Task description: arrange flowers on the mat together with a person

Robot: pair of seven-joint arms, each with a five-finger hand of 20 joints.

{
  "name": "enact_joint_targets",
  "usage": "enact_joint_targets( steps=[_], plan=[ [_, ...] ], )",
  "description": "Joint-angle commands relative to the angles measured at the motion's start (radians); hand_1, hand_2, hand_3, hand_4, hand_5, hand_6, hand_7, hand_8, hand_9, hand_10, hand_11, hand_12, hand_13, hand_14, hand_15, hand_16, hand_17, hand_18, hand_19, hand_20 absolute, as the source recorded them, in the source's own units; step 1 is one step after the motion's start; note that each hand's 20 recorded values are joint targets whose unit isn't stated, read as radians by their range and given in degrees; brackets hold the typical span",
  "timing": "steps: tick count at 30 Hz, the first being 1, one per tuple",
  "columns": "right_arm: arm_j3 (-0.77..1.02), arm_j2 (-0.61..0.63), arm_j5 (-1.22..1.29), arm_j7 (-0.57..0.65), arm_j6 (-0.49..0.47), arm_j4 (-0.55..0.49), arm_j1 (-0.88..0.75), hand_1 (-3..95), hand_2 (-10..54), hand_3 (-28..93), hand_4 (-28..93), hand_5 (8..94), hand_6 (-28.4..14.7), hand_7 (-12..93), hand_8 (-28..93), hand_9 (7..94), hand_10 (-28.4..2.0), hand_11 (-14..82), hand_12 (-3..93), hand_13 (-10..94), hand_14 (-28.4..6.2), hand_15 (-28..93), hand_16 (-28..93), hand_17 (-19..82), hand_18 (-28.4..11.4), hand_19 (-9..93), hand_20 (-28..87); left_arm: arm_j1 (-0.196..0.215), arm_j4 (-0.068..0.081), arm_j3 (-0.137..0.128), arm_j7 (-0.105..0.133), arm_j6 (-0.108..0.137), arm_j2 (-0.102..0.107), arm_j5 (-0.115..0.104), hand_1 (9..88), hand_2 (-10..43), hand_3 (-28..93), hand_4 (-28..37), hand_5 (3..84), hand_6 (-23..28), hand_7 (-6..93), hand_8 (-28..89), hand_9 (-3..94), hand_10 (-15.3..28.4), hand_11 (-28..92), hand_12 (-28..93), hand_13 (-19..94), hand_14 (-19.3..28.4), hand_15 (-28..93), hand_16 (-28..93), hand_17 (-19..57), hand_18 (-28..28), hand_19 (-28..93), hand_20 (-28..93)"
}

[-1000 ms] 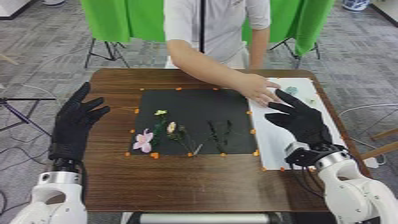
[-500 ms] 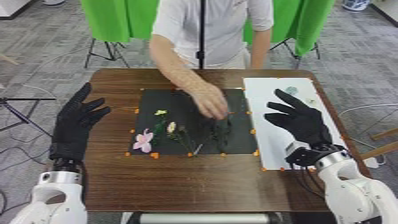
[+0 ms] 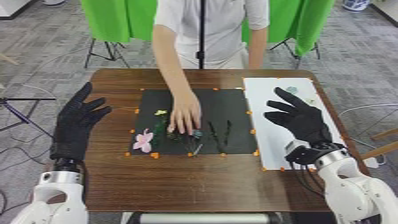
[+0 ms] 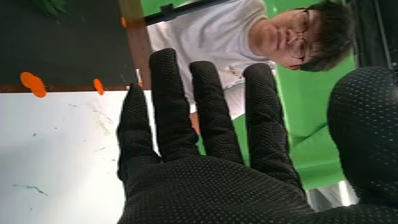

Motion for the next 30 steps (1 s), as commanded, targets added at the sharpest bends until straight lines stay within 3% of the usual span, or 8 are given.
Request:
enact_joint_targets(
  steps=[1, 8, 16, 18, 22, 30],
  plan=[
    [0.001, 0.0, -0.027, -0.008, -0.011, 0.0, 0.001, 18.5, 3.3, 82, -28, 40.4, 4.1, 15, -12, 42.1, -14.2, 12.9, 16.9, 32, -18.5, 44, 14, 1, -19.3, 43, 24, 0.009, 0.0, 0.004, 0.007, 0.007, -0.003, -0.003, 21.7, 2.8, 78, -28.3, 31.2, 3.2, 9.3, -8, 34.0, 17.9, 26, 11, 25, 25.4, 54, -9, -7.0, 22.6, 48, 18],
    [0.007, 0.079, -0.115, -0.019, 0.028, 0.005, 0.029, 19.0, 3.2, 82, -28, 40.9, 4.4, 16, -12, 43.0, -14.2, 13.7, 17.1, 33, -18.8, 46, 14, 1, -19.6, 45, 25, 0.011, 0.0, 0.002, 0.007, 0.005, -0.007, 0.001, 21.7, 2.8, 78, -28.3, 31.1, 3.3, 9.3, -8, 34.0, 17.9, 26, 11, 25, 25.4, 54, -9, -7.1, 22.7, 48, 19],
    [-0.002, 0.276, -0.309, -0.019, 0.166, 0.073, 0.13, 20.5, 2.4, 81, -28, 41.6, 4.5, 17, -13, 44.4, -13.9, 15.8, 17.3, 36, -17.9, 51, 14, 3, -19.8, 47, 27, 0.009, -0.002, 0.01, 0.018, 0.016, 0.017, -0.013, 21.8, 2.8, 78, -28.3, 31.1, 3.3, 9.3, -8, 34.0, 17.9, 26, 11, 25, 25.4, 54, -9, -7.1, 22.7, 48, 19],
    [-0.083, 0.335, -0.354, 0.029, 0.266, 0.092, 0.21, 20.8, 2.3, 82, -28, 41.8, 4.5, 17, -13, 44.4, -13.8, 16.3, 17.3, 37, -17.4, 54, 14, 3, -19.8, 47, 27, 0.007, -0.002, 0.009, 0.011, 0.013, 0.013, -0.009, 21.7, 2.8, 78, -28.3, 31.2, 3.3, 9.3, -8, 34.0, 18.0, 26, 11, 25, 25.6, 54, -9, -7.1, 22.6, 48, 19],
    [-0.135, 0.4, -0.541, 0.096, 0.349, 0.139, 0.265, 21.4, 2.1, 81, -28, 41.8, 4.4, 18, -13, 44.2, -13.7, 17.4, 17.4, 38, -17.0, 59, 14, 4, -19.7, 50, 28, 0.004, -0.001, 0.012, 0.009, 0.011, 0.012, -0.008, 21.8, 2.9, 78, -28.3, 31.2, 3.3, 9.3, -8, 34.0, 17.9, 26, 11, 25, 25.6, 54, -9, -7.1, 22.6, 48, 19],
    [-0.374, 0.475, -0.884, 0.311, 0.402, 0.306, 0.493, 23.6, -0.2, 81, -28, 41.7, 4.2, 19, -14, 43.7, -13.7, 18.1, 17.5, 40, -15.7, 65, 13, 6, -20.3, 53, 30, -0.001, -0.001, 0.033, 0.031, 0.027, 0.032, -0.025, 21.9, 3.0, 78, -28.3, 31.2, 3.4, 9.2, -8, 34.0, 17.9, 26, 11, 25, 25.4, 54, -9, -7.1, 22.6, 48, 19]
  ],
)
